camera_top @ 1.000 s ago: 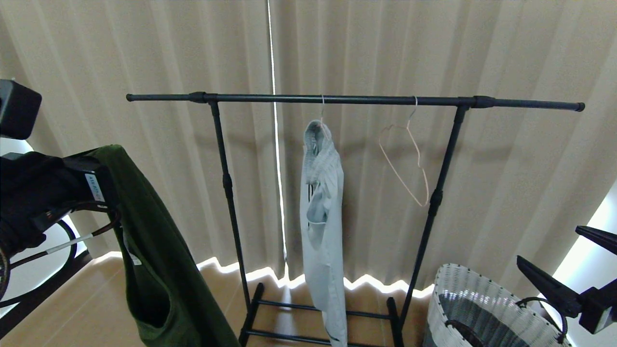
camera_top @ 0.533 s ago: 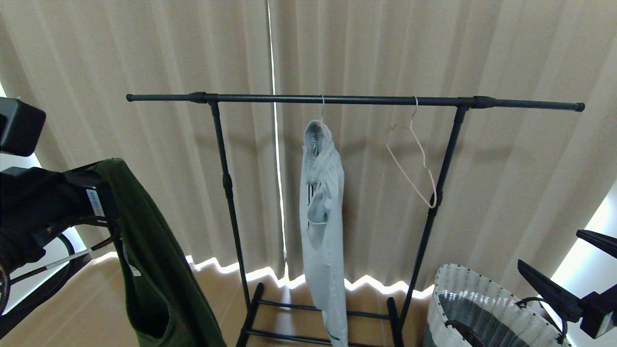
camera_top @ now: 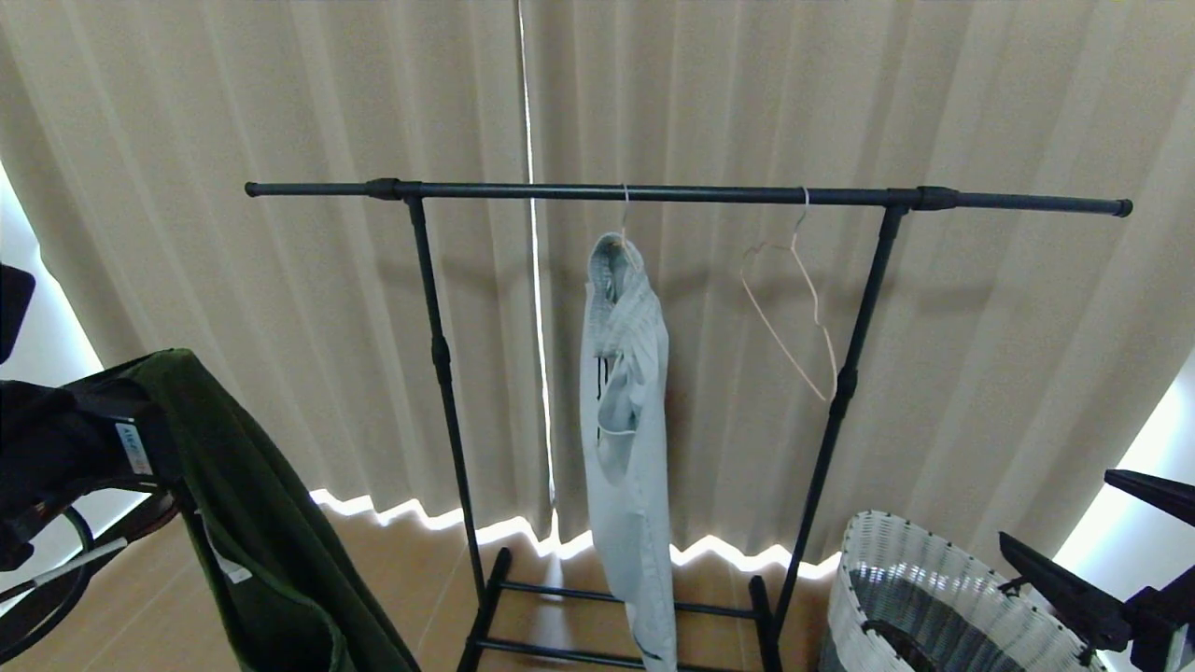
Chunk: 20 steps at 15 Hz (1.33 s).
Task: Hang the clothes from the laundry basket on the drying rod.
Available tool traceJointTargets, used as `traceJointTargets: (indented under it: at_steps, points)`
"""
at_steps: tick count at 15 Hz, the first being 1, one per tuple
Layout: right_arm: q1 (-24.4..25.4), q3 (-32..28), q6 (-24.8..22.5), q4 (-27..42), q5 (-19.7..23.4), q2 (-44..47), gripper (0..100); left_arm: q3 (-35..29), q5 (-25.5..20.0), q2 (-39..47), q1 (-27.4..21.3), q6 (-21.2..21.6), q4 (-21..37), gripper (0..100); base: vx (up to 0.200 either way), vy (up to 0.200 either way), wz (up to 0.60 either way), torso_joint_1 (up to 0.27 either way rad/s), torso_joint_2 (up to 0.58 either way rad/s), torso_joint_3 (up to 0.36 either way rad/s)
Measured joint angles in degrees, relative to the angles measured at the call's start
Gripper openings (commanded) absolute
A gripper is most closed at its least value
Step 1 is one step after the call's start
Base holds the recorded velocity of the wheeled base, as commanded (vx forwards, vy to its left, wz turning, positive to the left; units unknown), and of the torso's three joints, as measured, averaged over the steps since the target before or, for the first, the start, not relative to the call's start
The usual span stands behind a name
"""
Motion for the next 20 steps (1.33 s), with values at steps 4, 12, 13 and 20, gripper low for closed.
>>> traceJointTargets:
  at_steps: [4,12,13,20]
  points:
    - [0.0,-12.1,1.2,19.2,0.2,0.0,100,3.3,-3.7,-1.0,2.7,-0.2,-0.3,0,0.0,0.0,0.0,0.0,0.0,0.0]
    - [0.1,-22.1,4.2,26.3,0.1,4.0,100,6.8,-10.3,-1.5,6.7,-2.9,-0.5,0,0.0,0.0,0.0,0.0,0.0,0.0]
    - [0.2,-22.6,4.2,26.3,0.1,4.7,100,6.8,-10.3,-1.6,6.8,-2.9,-0.5,0,0.0,0.0,0.0,0.0,0.0,0.0]
    - [0.4,-24.4,4.2,25.9,0.1,6.0,100,5.8,-10.3,-2.4,6.6,-3.4,-0.4,0,0.029,0.0,0.0,0.0,0.0,0.0]
